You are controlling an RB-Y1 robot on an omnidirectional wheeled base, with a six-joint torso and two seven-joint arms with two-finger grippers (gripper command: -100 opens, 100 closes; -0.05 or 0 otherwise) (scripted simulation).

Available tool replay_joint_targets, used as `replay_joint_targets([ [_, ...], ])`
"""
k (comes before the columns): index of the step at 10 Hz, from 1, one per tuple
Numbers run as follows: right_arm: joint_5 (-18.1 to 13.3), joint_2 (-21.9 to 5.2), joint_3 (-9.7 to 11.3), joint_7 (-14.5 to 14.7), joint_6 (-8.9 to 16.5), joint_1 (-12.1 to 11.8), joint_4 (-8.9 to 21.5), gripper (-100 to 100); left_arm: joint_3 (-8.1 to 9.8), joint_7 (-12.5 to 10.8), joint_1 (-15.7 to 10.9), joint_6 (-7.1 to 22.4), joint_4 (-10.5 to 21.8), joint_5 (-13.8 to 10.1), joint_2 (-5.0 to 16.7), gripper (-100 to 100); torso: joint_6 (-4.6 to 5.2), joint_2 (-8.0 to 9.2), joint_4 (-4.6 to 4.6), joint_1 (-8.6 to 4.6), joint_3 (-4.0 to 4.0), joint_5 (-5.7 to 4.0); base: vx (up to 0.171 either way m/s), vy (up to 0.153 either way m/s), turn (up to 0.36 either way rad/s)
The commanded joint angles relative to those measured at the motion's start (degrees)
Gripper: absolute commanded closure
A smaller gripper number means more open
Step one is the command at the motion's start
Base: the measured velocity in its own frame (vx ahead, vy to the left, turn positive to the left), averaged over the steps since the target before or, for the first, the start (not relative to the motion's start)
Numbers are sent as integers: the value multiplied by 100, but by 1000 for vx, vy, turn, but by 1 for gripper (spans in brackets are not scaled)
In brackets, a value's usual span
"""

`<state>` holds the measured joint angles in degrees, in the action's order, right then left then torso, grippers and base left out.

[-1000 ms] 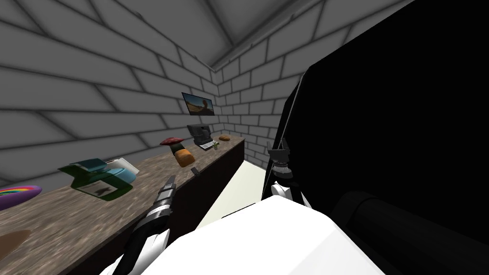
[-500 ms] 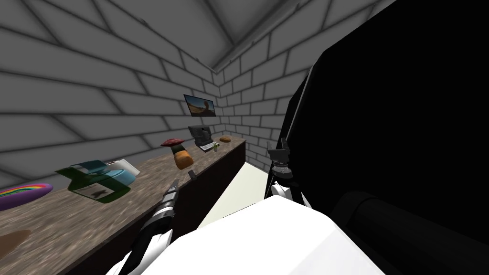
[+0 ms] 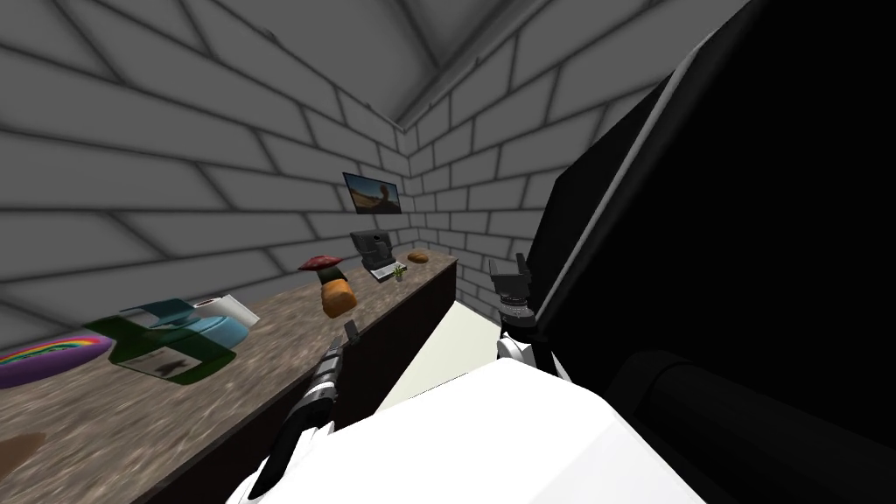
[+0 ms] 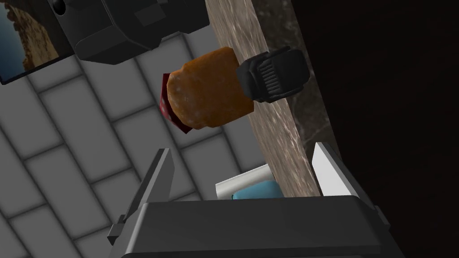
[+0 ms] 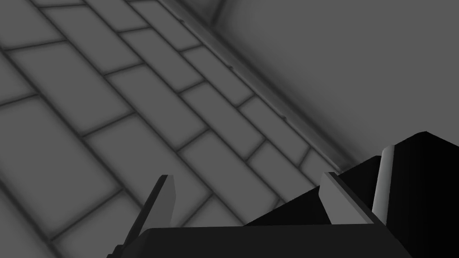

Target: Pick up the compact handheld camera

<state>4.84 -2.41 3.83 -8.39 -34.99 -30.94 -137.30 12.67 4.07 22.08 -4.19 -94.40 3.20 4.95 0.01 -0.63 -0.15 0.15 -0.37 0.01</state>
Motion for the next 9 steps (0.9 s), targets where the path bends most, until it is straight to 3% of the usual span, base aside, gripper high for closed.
replay_joint_targets([
  [1, 0, 0, 0, 0, 0, 0, 0, 0, -62, -4, -21, 44, 78, -13, -173, -100, 0, 0, 0, 0, 0, 0, 92, 29, 33],
  [4, 0, 0, 0, 0, 0, 1, 0, 0, -135, -11, -10, 80, 104, -27, -550, -100, 1, 39, 9, -1, 22, 0, 47, 15, 22],
  [5, 0, 0, 0, 0, 0, 1, 1, 0, -129, 5, 3, 55, 100, -14, -499, -100, 1, 45, 10, -3, 26, -1, 14, 2, 2],
  [6, 0, 0, 0, 0, 0, 2, 1, 0, -132, 2, 5, 57, 100, -16, -509, 0, 1, 52, 12, -4, 30, -2, 0, 0, 0],
  [7, 0, 0, 0, 0, 1, 2, 1, 0, -2, 0, -163, 68, 266, -33, -452, -100, 1, 58, 13, -4, 34, -2, -26, -9, -106],
  [9, 0, 1, 1, 0, 1, 3, 1, 0, 258, -4, -498, 90, 599, -69, -339, -100, 3, 80, 18, -11, 46, -3, -77, -31, -167],
])
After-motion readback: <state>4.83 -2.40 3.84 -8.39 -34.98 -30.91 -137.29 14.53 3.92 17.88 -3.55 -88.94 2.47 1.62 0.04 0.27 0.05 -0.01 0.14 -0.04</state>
